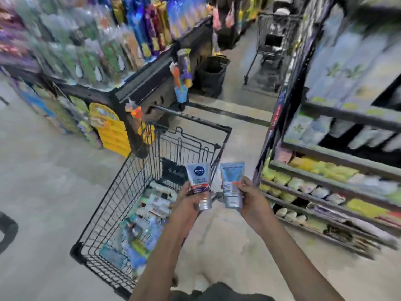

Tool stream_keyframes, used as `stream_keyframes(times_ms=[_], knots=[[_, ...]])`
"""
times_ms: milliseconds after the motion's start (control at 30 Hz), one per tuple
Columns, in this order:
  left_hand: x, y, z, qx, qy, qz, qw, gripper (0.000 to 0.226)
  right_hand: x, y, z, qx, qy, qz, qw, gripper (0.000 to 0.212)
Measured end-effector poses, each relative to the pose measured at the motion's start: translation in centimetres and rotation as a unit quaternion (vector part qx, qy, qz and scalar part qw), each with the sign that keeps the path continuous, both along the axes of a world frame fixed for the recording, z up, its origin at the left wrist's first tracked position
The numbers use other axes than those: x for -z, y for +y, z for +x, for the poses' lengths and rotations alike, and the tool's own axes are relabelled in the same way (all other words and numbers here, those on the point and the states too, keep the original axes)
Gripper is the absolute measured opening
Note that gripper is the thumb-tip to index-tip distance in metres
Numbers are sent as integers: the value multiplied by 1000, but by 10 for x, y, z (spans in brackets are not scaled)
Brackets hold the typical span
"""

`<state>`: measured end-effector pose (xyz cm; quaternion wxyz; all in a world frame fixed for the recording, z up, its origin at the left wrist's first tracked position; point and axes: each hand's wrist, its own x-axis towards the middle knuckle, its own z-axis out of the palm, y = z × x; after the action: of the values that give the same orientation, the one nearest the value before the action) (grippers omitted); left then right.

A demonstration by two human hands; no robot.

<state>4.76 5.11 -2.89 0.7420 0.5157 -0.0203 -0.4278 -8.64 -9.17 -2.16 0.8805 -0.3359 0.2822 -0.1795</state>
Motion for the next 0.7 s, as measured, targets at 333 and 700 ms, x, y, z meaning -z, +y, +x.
stream_keyframes(times_ms=[333, 700], knots=[[-12, -107, -179, 202, -29, -23, 979, 52, -19, -41, -213, 223, 2, -30, 974, 46], [-14, -188, -393, 317, -42, -10, 947, 64, -11, -58, -441, 361, 12, -68, 930, 58]])
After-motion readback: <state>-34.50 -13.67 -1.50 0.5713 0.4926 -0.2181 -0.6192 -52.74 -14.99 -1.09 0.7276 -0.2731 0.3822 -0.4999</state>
